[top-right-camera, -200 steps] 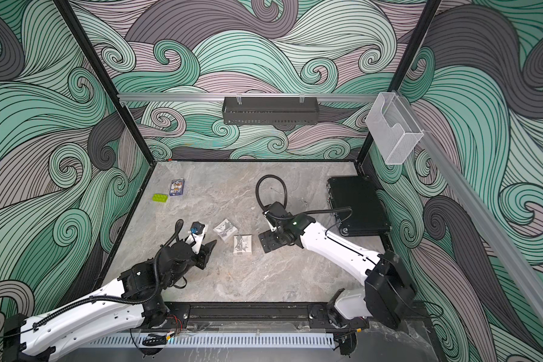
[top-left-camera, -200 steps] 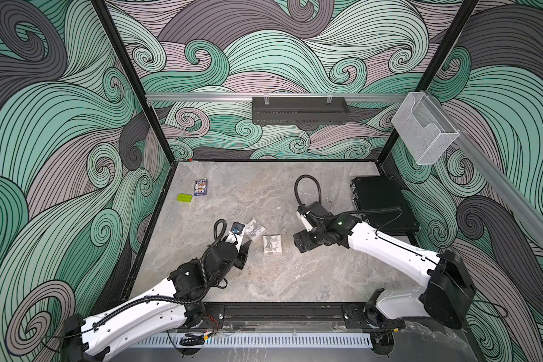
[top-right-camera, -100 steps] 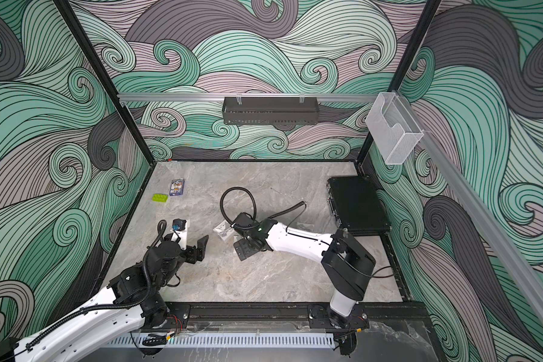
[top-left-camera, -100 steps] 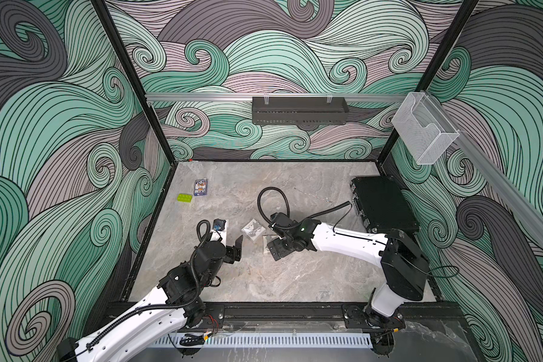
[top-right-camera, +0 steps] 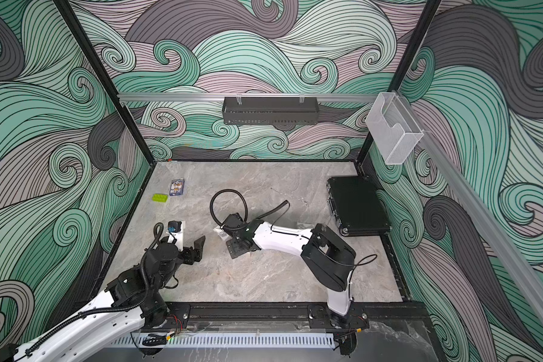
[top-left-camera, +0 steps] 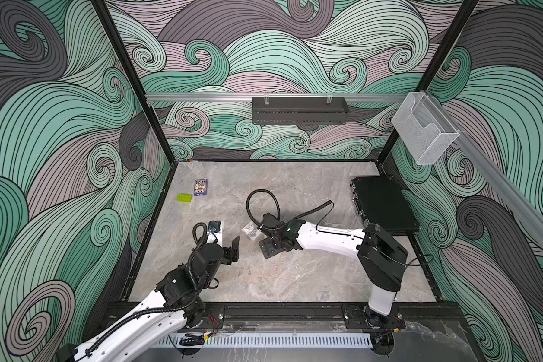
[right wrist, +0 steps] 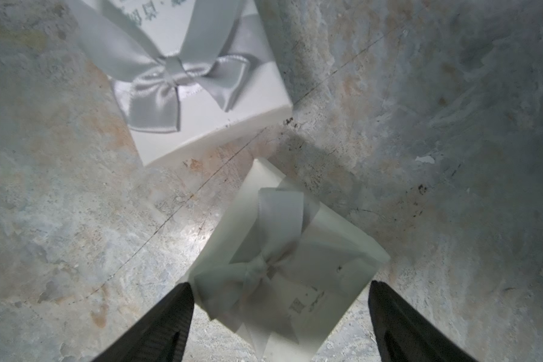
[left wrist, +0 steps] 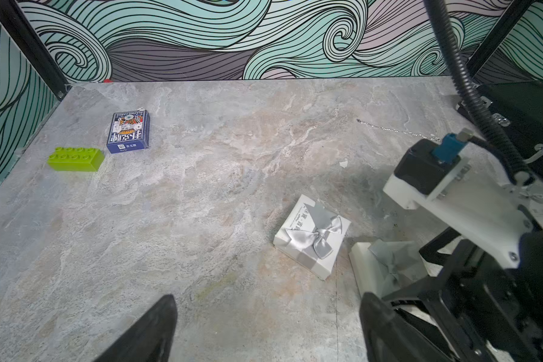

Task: Take the necklace out of the lift-off lid jewelry box
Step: Pick up the jewelry box from the center of the board.

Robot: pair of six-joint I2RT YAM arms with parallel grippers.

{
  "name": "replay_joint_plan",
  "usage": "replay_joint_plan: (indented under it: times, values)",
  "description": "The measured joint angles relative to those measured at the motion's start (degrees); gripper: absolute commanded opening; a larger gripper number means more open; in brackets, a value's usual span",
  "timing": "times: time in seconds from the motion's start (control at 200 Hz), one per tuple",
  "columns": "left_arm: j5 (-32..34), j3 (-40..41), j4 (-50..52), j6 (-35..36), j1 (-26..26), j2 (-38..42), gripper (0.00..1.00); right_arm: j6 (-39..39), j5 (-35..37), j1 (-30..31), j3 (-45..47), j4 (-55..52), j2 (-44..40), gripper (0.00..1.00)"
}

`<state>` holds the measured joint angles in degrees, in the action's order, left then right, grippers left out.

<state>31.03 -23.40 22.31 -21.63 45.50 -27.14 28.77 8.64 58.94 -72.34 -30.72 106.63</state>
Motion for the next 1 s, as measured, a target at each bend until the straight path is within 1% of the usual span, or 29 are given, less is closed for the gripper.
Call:
replay_joint_plan:
  times: [0.28, 0.545, 0.751, 0.881, 1.001]
  values:
    - [-0.22, 0.68, -0.04, 0.00, -0.07, 0.17, 0.90, 0.22, -0.02, 0.26, -3.02, -0.33, 2.43, 0.90]
    - [-0.42, 1.33, -0.02, -0.02, -0.07, 1.57, 0.89, -0.31, -0.63, 0.31, -4.11, -0.50, 3.30, 0.95]
    - [-0.46, 1.55, -0.02, -0.02, -0.07, 1.88, 0.89, -1.05, -1.68, 0.31, -5.84, -0.57, 4.28, 0.96]
    - [-0.61, 1.57, -0.04, -0.04, -0.07, 1.92, 0.89, -1.07, -1.60, 0.31, -7.26, -0.61, 4.66, 0.96]
    - [-0.74, 1.57, -0.02, -0.04, -0.07, 2.12, 0.89, -1.16, -1.51, 0.26, -9.18, -0.52, 6.29, 0.94]
